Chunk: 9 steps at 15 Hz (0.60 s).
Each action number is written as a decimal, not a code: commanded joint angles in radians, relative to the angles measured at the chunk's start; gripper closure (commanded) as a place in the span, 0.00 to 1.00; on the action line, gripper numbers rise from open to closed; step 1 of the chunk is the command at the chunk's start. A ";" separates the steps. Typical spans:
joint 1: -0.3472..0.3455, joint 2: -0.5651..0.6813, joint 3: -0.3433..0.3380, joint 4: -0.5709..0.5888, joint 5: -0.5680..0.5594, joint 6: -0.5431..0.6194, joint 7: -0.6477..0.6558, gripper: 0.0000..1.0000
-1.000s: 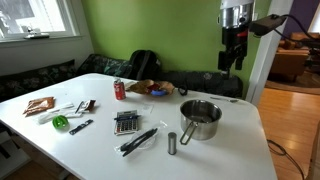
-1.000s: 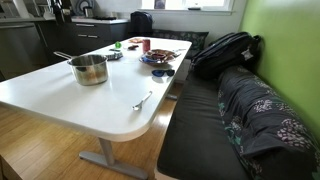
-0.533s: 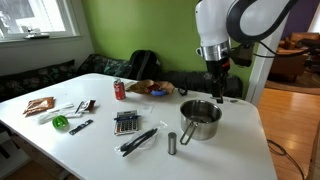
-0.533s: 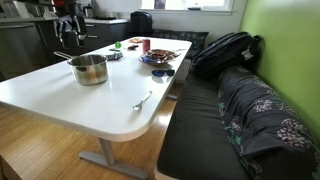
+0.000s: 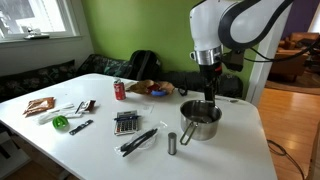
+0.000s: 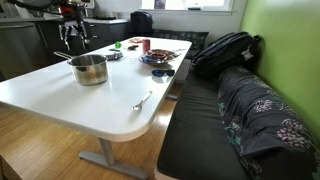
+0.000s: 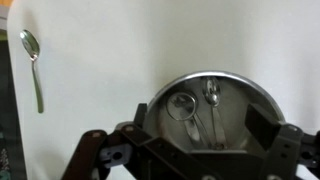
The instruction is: Move the spoons from the pot to the table
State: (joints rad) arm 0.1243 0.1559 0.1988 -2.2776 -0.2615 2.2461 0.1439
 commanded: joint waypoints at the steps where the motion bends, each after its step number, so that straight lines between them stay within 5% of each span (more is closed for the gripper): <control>1: 0.007 0.086 -0.017 0.032 0.078 0.130 -0.101 0.00; 9: -0.001 0.262 -0.040 0.104 0.099 0.245 -0.253 0.00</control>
State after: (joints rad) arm 0.1215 0.3509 0.1696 -2.2111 -0.1806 2.4777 -0.0539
